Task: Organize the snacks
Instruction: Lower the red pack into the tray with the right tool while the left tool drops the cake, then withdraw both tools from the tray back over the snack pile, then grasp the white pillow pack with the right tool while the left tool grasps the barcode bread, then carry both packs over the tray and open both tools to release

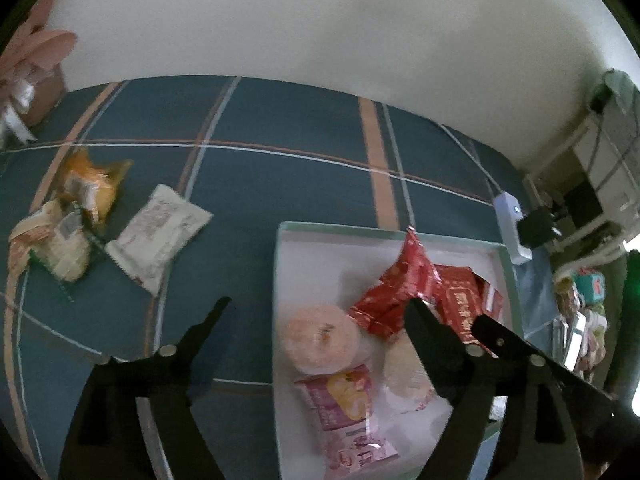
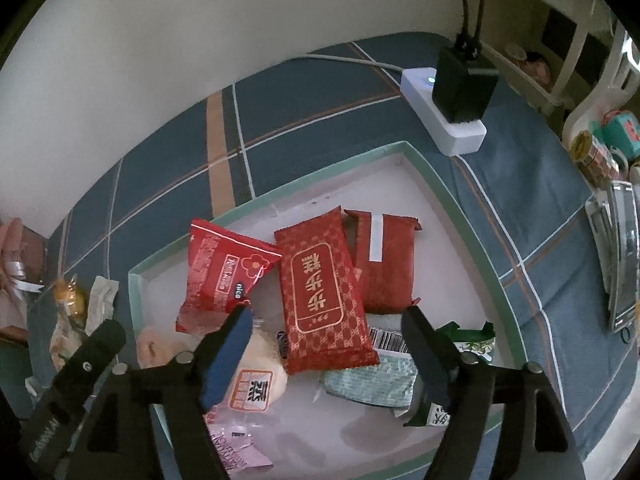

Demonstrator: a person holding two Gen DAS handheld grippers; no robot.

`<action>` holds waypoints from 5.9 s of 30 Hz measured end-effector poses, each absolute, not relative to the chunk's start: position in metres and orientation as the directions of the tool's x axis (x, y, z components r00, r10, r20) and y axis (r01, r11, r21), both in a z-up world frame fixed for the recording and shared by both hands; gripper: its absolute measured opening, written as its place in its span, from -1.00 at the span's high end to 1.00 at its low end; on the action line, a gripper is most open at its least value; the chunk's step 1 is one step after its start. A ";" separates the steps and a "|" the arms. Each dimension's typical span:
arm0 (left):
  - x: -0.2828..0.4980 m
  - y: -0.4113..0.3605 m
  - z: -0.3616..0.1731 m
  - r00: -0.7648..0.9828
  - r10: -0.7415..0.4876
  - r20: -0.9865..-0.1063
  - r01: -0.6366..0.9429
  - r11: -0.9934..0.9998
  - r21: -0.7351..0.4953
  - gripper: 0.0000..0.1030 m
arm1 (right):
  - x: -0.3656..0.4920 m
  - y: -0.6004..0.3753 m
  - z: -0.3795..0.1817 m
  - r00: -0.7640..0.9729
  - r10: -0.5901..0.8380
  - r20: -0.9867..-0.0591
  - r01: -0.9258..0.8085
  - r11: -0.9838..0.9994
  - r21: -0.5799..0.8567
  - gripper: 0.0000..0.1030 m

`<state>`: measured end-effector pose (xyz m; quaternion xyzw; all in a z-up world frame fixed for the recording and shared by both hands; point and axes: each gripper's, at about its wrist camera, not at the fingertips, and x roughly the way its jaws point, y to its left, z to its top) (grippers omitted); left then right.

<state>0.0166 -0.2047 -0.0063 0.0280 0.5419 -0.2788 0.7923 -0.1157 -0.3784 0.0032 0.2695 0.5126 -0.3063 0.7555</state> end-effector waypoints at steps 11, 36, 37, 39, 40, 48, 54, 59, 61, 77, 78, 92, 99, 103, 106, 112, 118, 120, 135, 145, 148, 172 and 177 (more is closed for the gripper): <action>0.037 -0.163 -0.003 0.360 -0.222 -0.906 0.323 0.941 -0.102 -0.97 | -0.105 -0.349 0.015 0.314 -0.200 -0.928 0.687 0.722 0.077 -1.00; 0.055 -0.066 0.021 0.456 -0.069 -0.887 0.204 0.979 0.028 -0.98 | -0.063 -0.248 0.027 0.365 -0.151 -0.919 0.519 0.852 0.066 -1.00; 0.057 -0.062 0.022 0.456 -0.066 -0.888 0.202 0.979 0.031 -0.98 | -0.061 -0.244 0.027 0.366 -0.148 -0.919 0.510 0.858 0.065 -1.00; 0.059 -0.053 0.022 0.455 -0.059 -0.888 0.197 0.980 0.036 -0.98 | -0.056 -0.235 0.027 0.366 -0.142 -0.920 0.497 0.865 0.065 -1.00; 0.061 -0.046 0.022 0.456 -0.053 -0.888 0.189 0.981 0.039 -0.98 | -0.054 -0.230 0.026 0.367 -0.137 -0.920 0.490 0.869 0.066 -1.00; 0.076 -0.003 0.023 0.463 -0.036 -0.886 0.126 0.992 0.026 -0.98 | -0.034 -0.195 0.022 0.370 -0.102 -0.923 0.438 0.896 0.076 -1.00; 0.089 0.034 0.017 0.449 -0.035 -0.893 0.040 0.999 -0.020 -0.98 | -0.018 -0.166 0.017 0.377 -0.063 -0.924 0.379 0.921 0.092 -1.00; 0.098 0.045 0.012 0.433 -0.050 -0.900 0.014 0.999 -0.048 -0.98 | -0.006 -0.160 0.011 0.377 -0.046 -0.925 0.377 0.920 0.108 -1.00; 0.102 0.044 0.011 0.429 -0.059 -0.902 0.019 0.998 -0.056 -0.98 | -0.001 -0.160 0.009 0.378 -0.050 -0.925 0.377 0.920 0.104 -1.00; 0.175 0.041 -0.026 0.327 -0.115 -0.938 0.065 0.993 -0.099 -0.98 | 0.067 -0.177 -0.017 0.337 -0.036 -0.941 0.421 0.900 0.116 -0.84; 0.179 0.041 -0.027 0.322 -0.120 -0.939 0.064 0.992 -0.104 -0.98 | 0.073 -0.177 -0.022 0.325 -0.030 -0.945 0.424 0.898 0.117 -0.81; 0.206 0.017 -0.056 0.249 -0.132 -0.960 0.127 0.987 -0.102 -0.98 | 0.120 -0.172 -0.061 0.220 -0.070 -0.973 0.419 0.908 0.029 -0.52; 0.212 0.012 -0.075 0.200 -0.122 -0.972 0.114 0.988 -0.100 -0.98 | 0.128 -0.176 -0.073 0.188 -0.075 -0.979 0.426 0.905 0.013 -0.32; 0.213 0.010 -0.079 0.181 -0.127 -0.975 0.107 0.988 -0.108 -0.98 | 0.134 -0.174 -0.075 0.185 -0.090 -0.978 0.427 0.904 -0.003 -0.15; 0.216 0.011 -0.079 0.181 -0.128 -0.975 0.101 0.989 -0.111 -0.98 | 0.133 -0.176 -0.075 0.188 -0.080 -0.979 0.427 0.904 0.008 -0.09; 0.202 0.006 -0.069 0.217 -0.132 -0.967 0.120 0.987 -0.107 -0.60 | 0.107 -0.182 -0.073 0.193 -0.069 -0.979 0.429 0.903 0.021 -0.08; 0.190 0.005 -0.063 0.221 -0.143 -0.965 0.110 0.987 -0.121 -0.38 | 0.087 -0.184 -0.069 0.202 -0.048 -0.978 0.432 0.901 0.045 -0.07; 0.186 0.007 -0.062 0.223 -0.155 -0.962 0.103 0.986 -0.134 -0.35 | 0.079 -0.184 -0.064 0.211 -0.040 -0.977 0.431 0.901 0.056 -0.07; 0.127 0.021 -0.012 0.340 -0.230 -0.912 0.023 0.971 -0.237 -0.34 | 0.026 -0.165 -0.023 0.293 -0.040 -0.955 0.426 0.900 0.093 -0.07; 0.083 -0.016 0.032 0.404 -0.264 -0.876 0.078 0.964 -0.254 -0.35 | -0.002 -0.169 0.016 0.338 -0.096 -0.936 0.434 0.899 0.065 -0.08; 0.069 -0.029 0.042 0.415 -0.273 -0.868 0.104 0.962 -0.253 -0.35 | -0.016 -0.178 0.029 0.355 -0.102 -0.929 0.445 0.893 0.072 -0.08; -0.006 -0.166 0.066 0.379 -0.400 -0.834 0.428 0.875 -0.226 -0.35 | -0.106 -0.305 0.059 0.344 -0.188 -0.920 0.701 0.704 0.118 -0.08; -0.022 -0.188 0.057 0.341 -0.404 -0.849 0.482 0.850 -0.211 -0.35 | -0.128 -0.330 0.058 0.329 -0.201 -0.923 0.748 0.652 0.124 -0.08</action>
